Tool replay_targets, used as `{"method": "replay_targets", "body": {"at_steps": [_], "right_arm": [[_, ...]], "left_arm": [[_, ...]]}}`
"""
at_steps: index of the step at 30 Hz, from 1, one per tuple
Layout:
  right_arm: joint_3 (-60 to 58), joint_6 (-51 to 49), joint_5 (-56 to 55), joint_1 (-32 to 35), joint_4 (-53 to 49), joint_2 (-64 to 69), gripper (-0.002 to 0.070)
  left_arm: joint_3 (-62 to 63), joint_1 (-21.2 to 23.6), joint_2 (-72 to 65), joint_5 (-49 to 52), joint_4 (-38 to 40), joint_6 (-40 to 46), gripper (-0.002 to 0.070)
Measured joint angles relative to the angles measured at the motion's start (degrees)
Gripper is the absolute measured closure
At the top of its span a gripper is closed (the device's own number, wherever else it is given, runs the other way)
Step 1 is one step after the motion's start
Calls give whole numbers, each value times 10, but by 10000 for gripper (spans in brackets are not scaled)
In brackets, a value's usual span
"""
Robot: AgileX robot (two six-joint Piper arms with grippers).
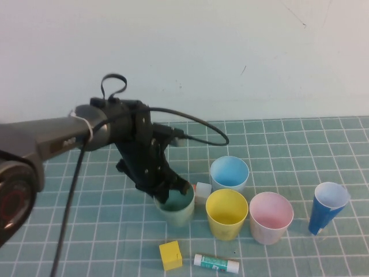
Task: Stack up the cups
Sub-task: Pick up the green cup, then place the green cup on the yellow cup
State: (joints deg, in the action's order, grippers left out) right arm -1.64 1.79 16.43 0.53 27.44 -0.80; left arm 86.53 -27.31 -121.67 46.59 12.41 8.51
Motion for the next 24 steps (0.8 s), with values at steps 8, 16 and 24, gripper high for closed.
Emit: {"method": "replay_targets", "body": {"at_steps": [8, 16, 24], "right_arm": [[0, 12, 0, 0, 0, 0, 679], [0, 17, 0, 0, 0, 0, 679], [0, 19, 0, 0, 0, 0, 679]], "left_arm": [[0, -17, 152, 31, -6, 0, 667], [3, -78, 170, 22, 2, 0, 669], [3, -85, 109, -10, 29, 1, 669]]}}
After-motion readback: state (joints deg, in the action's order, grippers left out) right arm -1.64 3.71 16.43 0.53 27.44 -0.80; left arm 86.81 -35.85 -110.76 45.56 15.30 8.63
